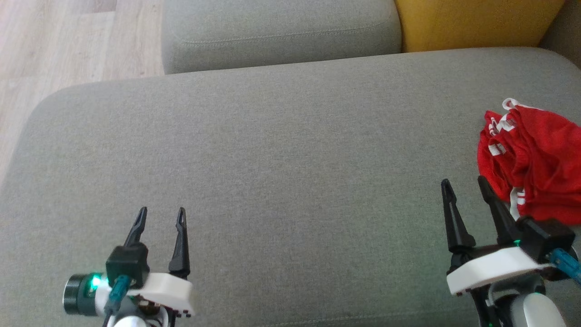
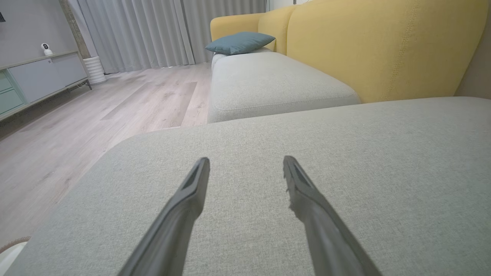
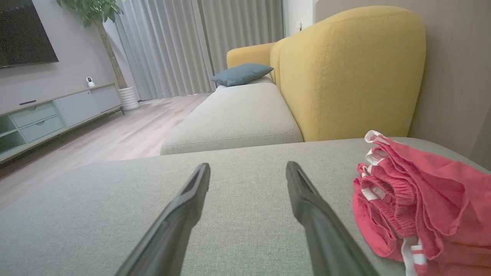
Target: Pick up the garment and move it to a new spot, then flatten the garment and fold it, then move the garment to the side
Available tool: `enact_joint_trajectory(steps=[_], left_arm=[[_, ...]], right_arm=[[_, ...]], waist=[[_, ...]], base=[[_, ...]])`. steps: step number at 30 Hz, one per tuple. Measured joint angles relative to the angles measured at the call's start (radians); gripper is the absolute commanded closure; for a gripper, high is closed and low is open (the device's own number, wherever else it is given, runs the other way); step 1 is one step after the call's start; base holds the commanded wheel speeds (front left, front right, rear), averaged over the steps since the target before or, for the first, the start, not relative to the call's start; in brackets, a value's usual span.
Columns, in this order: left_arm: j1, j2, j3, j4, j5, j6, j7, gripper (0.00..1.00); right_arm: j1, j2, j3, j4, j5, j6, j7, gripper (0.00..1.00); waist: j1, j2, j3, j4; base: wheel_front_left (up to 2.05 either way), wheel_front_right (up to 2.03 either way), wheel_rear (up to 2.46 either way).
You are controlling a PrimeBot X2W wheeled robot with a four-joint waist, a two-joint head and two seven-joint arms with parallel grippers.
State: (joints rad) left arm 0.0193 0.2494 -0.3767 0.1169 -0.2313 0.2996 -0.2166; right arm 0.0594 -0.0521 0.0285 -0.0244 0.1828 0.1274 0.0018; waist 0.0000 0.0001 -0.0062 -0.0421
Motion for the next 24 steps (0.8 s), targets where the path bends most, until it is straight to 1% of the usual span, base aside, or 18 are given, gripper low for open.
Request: enact_joint_trajectory(steps=[11, 24], left_arm=[[0.000, 0.001, -0.005, -0.015, 0.000, 0.002, 0.004, 0.00], [0.000, 0.004, -0.007, -0.018, 0.000, 0.017, -0.002, 0.00]], right_arm=[[0.016, 0.004, -0.002, -0.005, 0.000, 0.000, 0.007, 0.00], [0.016, 0.004, -0.003, -0.006, 0.000, 0.000, 0.013, 0.00]], waist=[[0.0000, 0.0000, -0.001, 0.005], [0.0000, 0.0000, 0.004, 0.009]], base=[[0.00, 0.00, 0.00], [0.00, 0.00, 0.00]])
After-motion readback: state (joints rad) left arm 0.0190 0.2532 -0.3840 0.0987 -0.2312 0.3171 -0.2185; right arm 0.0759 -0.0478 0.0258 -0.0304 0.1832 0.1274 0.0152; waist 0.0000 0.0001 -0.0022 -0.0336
